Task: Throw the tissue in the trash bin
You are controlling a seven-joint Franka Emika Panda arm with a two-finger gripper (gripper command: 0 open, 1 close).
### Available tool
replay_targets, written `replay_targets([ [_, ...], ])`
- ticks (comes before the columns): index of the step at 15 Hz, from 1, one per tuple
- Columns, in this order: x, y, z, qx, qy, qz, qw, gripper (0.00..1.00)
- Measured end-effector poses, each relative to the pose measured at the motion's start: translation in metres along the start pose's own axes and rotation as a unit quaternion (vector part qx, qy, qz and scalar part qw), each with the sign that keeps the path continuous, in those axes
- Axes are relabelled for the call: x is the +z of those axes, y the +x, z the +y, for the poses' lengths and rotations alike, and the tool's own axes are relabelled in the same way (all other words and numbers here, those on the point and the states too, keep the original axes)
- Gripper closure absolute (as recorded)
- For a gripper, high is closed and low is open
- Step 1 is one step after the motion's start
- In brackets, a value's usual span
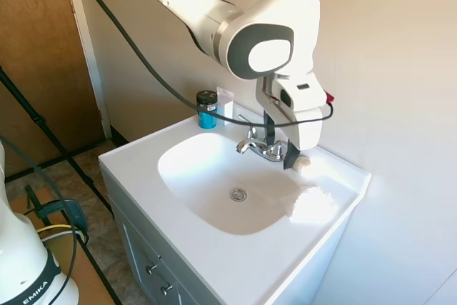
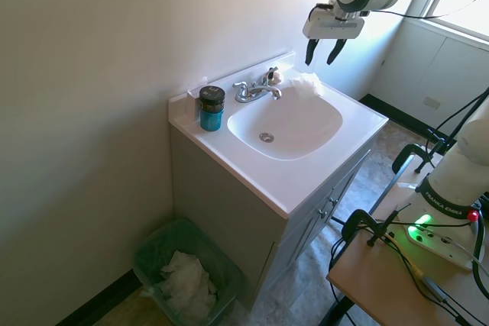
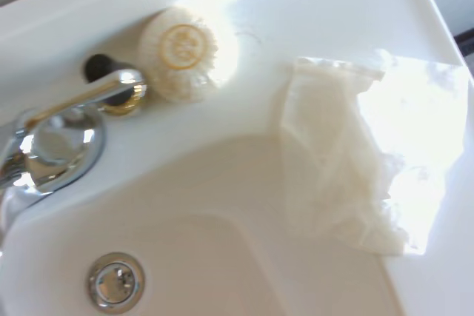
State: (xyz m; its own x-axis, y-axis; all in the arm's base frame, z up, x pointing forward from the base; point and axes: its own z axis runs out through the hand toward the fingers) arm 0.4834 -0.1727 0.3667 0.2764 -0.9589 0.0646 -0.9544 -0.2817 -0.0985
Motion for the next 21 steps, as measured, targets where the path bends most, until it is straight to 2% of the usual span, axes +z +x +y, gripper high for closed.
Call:
replay_targets([
  [6, 0.056, 0.034, -0.003, 0.039, -0.020, 0.006, 0.9990, 0.00],
  [14, 0.106, 0.057, -0.032, 0.054, -0.034, 0.010, 0.9979, 0.00],
  [15, 0.111, 0.059, -0.034, 0.058, -0.035, 0.008, 0.9977, 1.00],
  [21, 0.127, 0.064, -0.037, 0.072, -0.047, -0.008, 0.9963, 1.00],
])
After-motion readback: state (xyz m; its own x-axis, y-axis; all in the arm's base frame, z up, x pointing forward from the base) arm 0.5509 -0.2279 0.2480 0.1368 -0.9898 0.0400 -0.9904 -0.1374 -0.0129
